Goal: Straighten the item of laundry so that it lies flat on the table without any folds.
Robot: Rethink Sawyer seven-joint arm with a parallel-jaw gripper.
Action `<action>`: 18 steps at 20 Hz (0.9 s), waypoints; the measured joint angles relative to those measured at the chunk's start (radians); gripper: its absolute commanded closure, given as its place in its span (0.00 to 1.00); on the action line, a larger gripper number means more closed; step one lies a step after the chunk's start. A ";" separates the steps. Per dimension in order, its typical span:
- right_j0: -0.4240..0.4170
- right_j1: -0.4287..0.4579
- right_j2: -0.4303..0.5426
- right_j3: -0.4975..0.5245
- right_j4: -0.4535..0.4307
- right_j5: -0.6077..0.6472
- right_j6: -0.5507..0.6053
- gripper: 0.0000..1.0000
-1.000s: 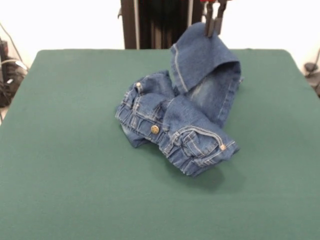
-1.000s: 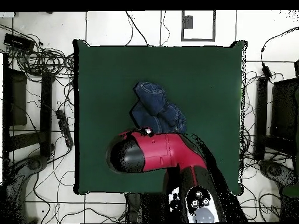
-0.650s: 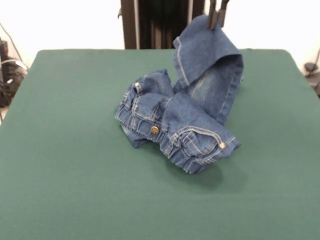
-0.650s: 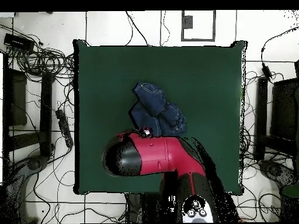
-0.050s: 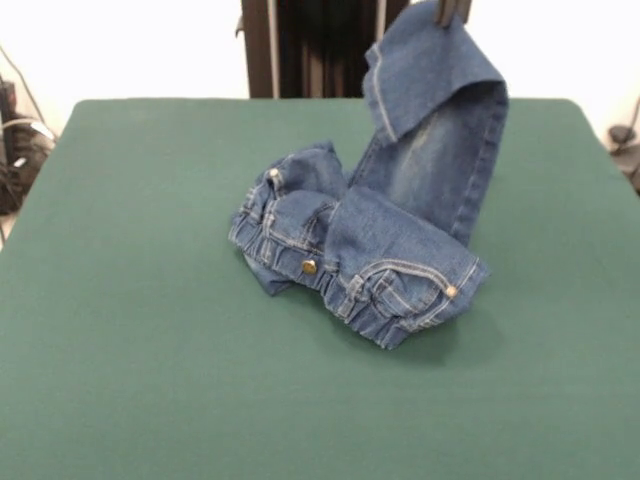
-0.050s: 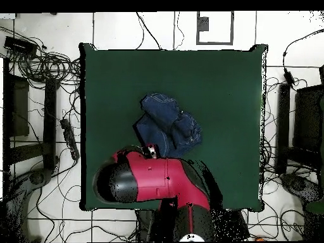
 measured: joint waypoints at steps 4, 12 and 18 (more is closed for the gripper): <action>0.036 -0.009 -0.025 -0.003 0.016 0.025 0.023 1.00; 0.101 -0.012 -0.083 -0.026 0.031 0.071 0.056 1.00; 0.154 -0.012 -0.125 -0.043 0.050 0.096 0.104 1.00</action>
